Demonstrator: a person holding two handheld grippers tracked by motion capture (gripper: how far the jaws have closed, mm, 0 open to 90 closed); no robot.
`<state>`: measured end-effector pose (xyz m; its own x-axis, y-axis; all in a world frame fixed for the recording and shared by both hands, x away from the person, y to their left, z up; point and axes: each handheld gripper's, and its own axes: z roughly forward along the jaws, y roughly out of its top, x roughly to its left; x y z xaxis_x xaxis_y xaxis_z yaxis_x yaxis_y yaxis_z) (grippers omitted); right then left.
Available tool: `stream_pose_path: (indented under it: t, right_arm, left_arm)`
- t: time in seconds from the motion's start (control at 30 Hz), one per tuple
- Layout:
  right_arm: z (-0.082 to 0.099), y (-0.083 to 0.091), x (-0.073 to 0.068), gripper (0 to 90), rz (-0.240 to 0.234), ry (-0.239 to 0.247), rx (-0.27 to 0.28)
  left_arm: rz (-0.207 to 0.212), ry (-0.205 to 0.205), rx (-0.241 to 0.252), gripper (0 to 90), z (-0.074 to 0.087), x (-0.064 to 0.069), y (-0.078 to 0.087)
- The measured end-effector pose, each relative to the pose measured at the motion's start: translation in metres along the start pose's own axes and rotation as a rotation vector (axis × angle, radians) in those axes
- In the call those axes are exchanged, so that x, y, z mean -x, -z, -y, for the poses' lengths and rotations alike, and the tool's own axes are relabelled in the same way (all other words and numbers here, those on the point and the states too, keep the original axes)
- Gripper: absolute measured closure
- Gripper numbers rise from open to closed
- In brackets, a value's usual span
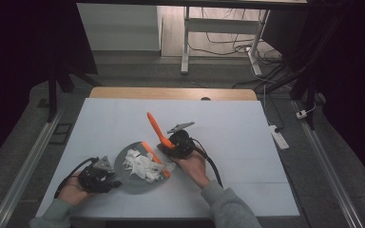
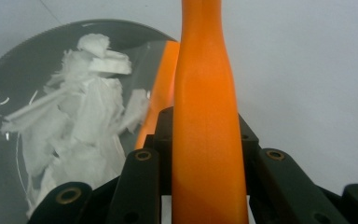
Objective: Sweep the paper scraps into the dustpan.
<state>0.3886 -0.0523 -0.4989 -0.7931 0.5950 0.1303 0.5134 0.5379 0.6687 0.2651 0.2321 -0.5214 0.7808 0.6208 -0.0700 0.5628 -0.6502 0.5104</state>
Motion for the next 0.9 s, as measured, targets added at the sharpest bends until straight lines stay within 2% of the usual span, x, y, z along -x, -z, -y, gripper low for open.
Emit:
stream_pose_path:
  t: [0.17,0.3,0.43,0.53,0.7,0.9]
  right_arm:
    - [-0.01,-0.014,-0.015,71.1,-0.039,0.02,0.005]
    - [-0.017,-0.021,-0.033,71.2,-0.103,0.042,0.026]
    - [-0.022,-0.02,-0.046,71.1,-0.158,0.061,0.048]
    - [-0.025,-0.01,-0.045,71.2,-0.167,0.064,0.088]
    - [-0.026,0.01,-0.032,71.1,-0.125,0.051,0.127]
    - [-0.024,0.024,-0.019,71.1,-0.08,0.044,0.141]
  left_arm:
    - [0.002,-0.005,-0.001,61.7,-0.002,0.001,-0.001]
    - [0.0,-0.005,-0.001,61.7,-0.002,0.001,-0.001]
    - [0.0,-0.004,-0.001,61.6,-0.002,0.002,-0.001]
    - [0.0,-0.003,0.0,61.7,-0.002,0.002,-0.001]
    - [0.001,-0.003,0.0,61.7,-0.002,0.001,-0.001]
    - [0.0,-0.002,0.0,61.7,-0.002,0.002,-0.001]
